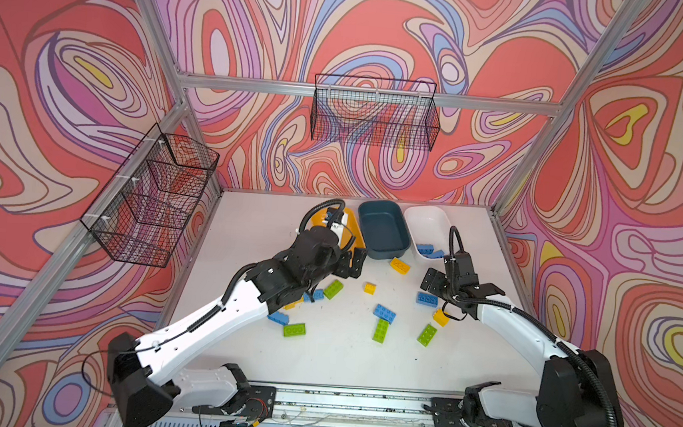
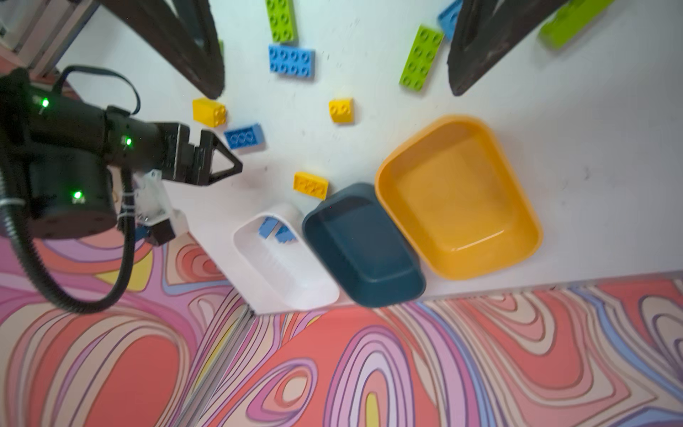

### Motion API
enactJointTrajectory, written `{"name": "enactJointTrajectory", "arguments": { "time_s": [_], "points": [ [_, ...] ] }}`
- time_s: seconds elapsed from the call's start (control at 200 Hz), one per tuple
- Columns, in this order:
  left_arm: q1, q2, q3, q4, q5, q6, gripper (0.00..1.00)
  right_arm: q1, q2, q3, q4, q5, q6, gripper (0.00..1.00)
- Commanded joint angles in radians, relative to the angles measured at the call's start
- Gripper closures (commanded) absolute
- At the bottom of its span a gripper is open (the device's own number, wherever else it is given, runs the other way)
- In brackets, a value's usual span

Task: Sort the legos into containers by color
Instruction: 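Grasp another blue brick with the right gripper while the left arm withdraws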

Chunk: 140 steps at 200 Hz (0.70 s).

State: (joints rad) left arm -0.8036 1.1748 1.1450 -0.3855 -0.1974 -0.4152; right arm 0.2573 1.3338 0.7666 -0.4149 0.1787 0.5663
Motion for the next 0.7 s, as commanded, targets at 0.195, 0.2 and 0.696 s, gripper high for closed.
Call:
{"name": "enactJointTrajectory", "arguments": {
  "time_s": [0.195, 0.2, 0.696],
  "points": [
    [0.003, -0.197, -0.141, -0.217, -0.072, 0.035, 0.03, 0.047, 0.100, -0.005, 0.011, 0.093, 0.052, 0.02],
    [0.002, -0.197, -0.141, -0.218, -0.072, 0.035, 0.03, 0.047, 0.102, -0.004, 0.013, 0.094, 0.052, 0.02],
    [0.003, -0.199, -0.148, -0.236, -0.024, 0.029, 0.04, 0.092, 0.224, 0.008, 0.049, 0.072, 0.058, 0.09]
  ]
}}
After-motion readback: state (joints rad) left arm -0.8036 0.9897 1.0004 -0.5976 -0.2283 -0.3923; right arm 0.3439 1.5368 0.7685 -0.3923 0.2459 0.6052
